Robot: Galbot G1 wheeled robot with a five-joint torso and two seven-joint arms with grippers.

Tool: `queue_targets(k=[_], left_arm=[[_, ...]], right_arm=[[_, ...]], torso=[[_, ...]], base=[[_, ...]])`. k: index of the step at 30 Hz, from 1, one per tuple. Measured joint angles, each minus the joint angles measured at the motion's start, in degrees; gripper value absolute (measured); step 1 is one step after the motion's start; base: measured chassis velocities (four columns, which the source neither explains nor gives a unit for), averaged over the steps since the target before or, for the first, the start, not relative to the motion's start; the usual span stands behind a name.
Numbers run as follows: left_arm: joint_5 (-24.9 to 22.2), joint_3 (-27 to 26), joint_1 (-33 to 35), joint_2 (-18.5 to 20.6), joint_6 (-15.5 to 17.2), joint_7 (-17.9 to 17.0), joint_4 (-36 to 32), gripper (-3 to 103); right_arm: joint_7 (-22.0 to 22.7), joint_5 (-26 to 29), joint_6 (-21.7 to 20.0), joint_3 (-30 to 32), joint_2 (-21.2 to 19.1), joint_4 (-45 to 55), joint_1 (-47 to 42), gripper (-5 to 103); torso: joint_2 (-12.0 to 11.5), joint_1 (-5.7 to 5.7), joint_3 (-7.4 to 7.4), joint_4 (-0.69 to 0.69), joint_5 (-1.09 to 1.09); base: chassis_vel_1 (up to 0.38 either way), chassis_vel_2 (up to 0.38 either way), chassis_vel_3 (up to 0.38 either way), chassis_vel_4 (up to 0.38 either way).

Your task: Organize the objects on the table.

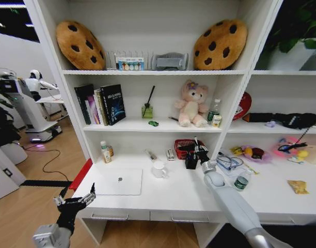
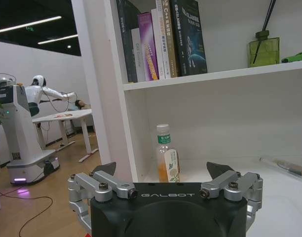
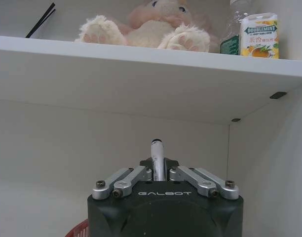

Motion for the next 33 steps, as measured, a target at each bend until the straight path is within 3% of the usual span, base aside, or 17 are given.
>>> queue_targets(k=[20, 22, 26, 29, 32, 33], left_arm=[[0.0, 0.0, 0.0, 0.0, 0.0, 0.0, 0.0, 100], [0.0, 0.0, 0.0, 0.0, 0.0, 0.0, 0.0, 100], [0.0, 0.0, 0.0, 0.0, 0.0, 0.0, 0.0, 100], [0.0, 0.0, 0.0, 0.0, 0.0, 0.0, 0.0, 100], [0.0, 0.0, 0.0, 0.0, 0.0, 0.0, 0.0, 100], [0.0, 0.0, 0.0, 0.0, 0.0, 0.0, 0.0, 100]], right_arm=[[1.9, -4.38, 1.91, -0.22, 2.77, -4.4, -0.57, 8], [2.27, -4.88, 1.06, 0.06, 2.76, -4.05, -0.76, 11], [2.78, -4.28, -0.83, 0.57, 2.05, -2.46, -1.35, 32], [2.79, -3.13, -1.98, 0.69, 1.28, -1.45, -1.84, 37], [2.77, -2.44, -2.29, 0.93, 0.44, -0.71, -2.24, 54], [2.77, -2.44, -2.29, 0.93, 0.44, -0.71, -2.24, 54]], torso=[[0.0, 0.0, 0.0, 0.01, 0.01], [0.0, 0.0, 0.0, 0.01, 0.01], [0.0, 0.0, 0.0, 0.03, 0.01], [0.0, 0.0, 0.0, 0.0, 0.0], [0.0, 0.0, 0.0, 0.0, 0.01], [0.0, 0.0, 0.0, 0.0, 0.01]], base=[[0.0, 0.0, 0.0, 0.0], [0.0, 0.0, 0.0, 0.0], [0.0, 0.0, 0.0, 0.0], [0.0, 0.0, 0.0, 0.0], [0.0, 0.0, 0.0, 0.0], [0.0, 0.0, 0.0, 0.0]])
